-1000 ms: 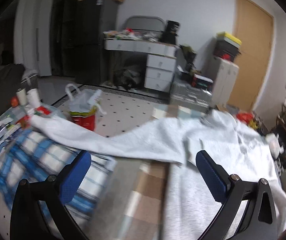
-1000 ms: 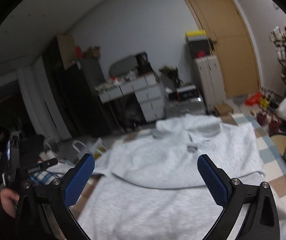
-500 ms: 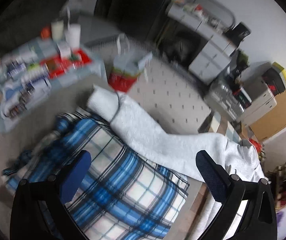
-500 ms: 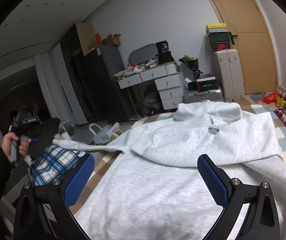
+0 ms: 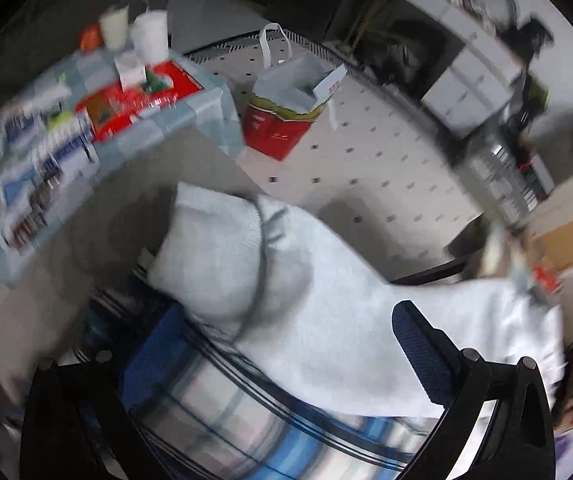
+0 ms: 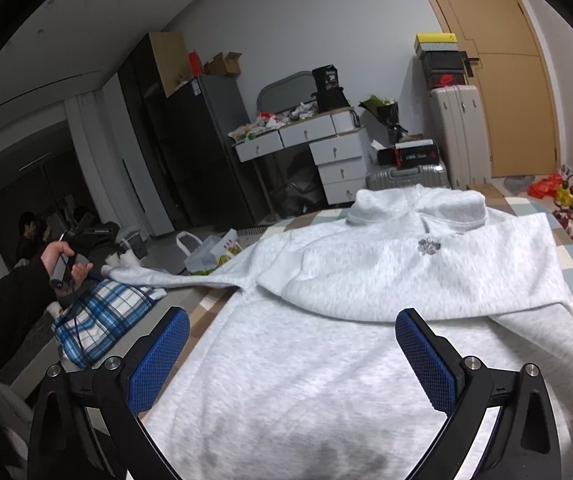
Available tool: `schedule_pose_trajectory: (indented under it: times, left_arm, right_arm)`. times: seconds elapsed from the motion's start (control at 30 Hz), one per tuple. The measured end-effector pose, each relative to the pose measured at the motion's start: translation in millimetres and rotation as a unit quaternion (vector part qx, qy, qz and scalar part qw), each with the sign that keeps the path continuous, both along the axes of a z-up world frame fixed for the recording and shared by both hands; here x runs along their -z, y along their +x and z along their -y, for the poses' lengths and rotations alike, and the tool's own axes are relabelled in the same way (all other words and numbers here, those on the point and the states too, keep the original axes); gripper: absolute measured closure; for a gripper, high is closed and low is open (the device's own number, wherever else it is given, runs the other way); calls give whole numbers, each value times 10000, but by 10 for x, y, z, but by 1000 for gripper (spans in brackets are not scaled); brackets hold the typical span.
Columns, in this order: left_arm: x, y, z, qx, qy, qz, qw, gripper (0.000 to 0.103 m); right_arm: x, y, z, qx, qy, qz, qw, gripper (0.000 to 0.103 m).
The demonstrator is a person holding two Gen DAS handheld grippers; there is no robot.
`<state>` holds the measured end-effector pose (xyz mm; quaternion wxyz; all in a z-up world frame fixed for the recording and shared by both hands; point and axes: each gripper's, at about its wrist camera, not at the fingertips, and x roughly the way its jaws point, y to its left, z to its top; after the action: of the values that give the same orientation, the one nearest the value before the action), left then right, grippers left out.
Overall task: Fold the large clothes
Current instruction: 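Grasp the other sleeve cuff with the left gripper and lift it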
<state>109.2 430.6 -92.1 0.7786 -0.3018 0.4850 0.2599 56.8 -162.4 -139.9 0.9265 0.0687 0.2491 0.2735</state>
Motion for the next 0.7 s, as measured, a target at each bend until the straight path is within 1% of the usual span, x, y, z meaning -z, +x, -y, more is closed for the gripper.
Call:
schedule_pose_trajectory:
  times: [0.03,0.07,0.1,0.13,0.17,0.2,0.23,0.27,0.33,0.37,0.43,0.53,0.63,0.7]
  left_arm:
    - [67,34,-3,71,77,-235,9997,2]
    - [138,52,-16,136,188,-420,9988,11]
    - [180,76,0,157,323,-520,9980,21]
    - [227,73,-1,167,438,-601,9971,27]
    - [290,46,-23,133,532,-686,9961,39]
    - [323,18,-64,118,550,-700,9960,47]
    - [342,6,-70,115,579,-673,9960,52]
    - [338,-30,-86,58,662,-610,9959,66]
    - [266,-156,-213,6,606,-364,9975,80]
    - [225,-195,-245,30,479,-178,9987,91]
    - [121,-232,-273,26,529,-10,9986,92]
    - [-74,-173,-190,136,830,212,9962,92]
    - [-262,-185,-146,94,890,538,9945,93]
    - [-410,-179,-107,148,964,748,9924,93]
  right_arm:
    - [8,4,-3,-14,0,-12,10000,0]
    - [12,5,-8,-18,-10,-16,10000,0]
    - [15,3,-14,-21,-32,-8,10000,0]
    - [17,1,-23,-30,-54,1,10000,0]
    - [20,-3,-30,-41,-80,10,10000,0]
    - [23,-8,-38,-37,-110,20,9999,0]
    - [27,-9,-41,-40,-124,25,9999,0]
    - [29,-11,-43,-50,-135,26,9999,0]
    - [31,-10,-45,-58,-158,23,9999,0]
    - [33,-8,-44,-57,-163,22,9998,0]
    - [34,-4,-40,-57,-152,5,9999,0]
    - [35,2,-26,-52,-96,-61,9999,0]
    - [22,-10,2,-14,-38,-61,10000,0]
    - [7,-19,24,0,-1,-50,10000,0]
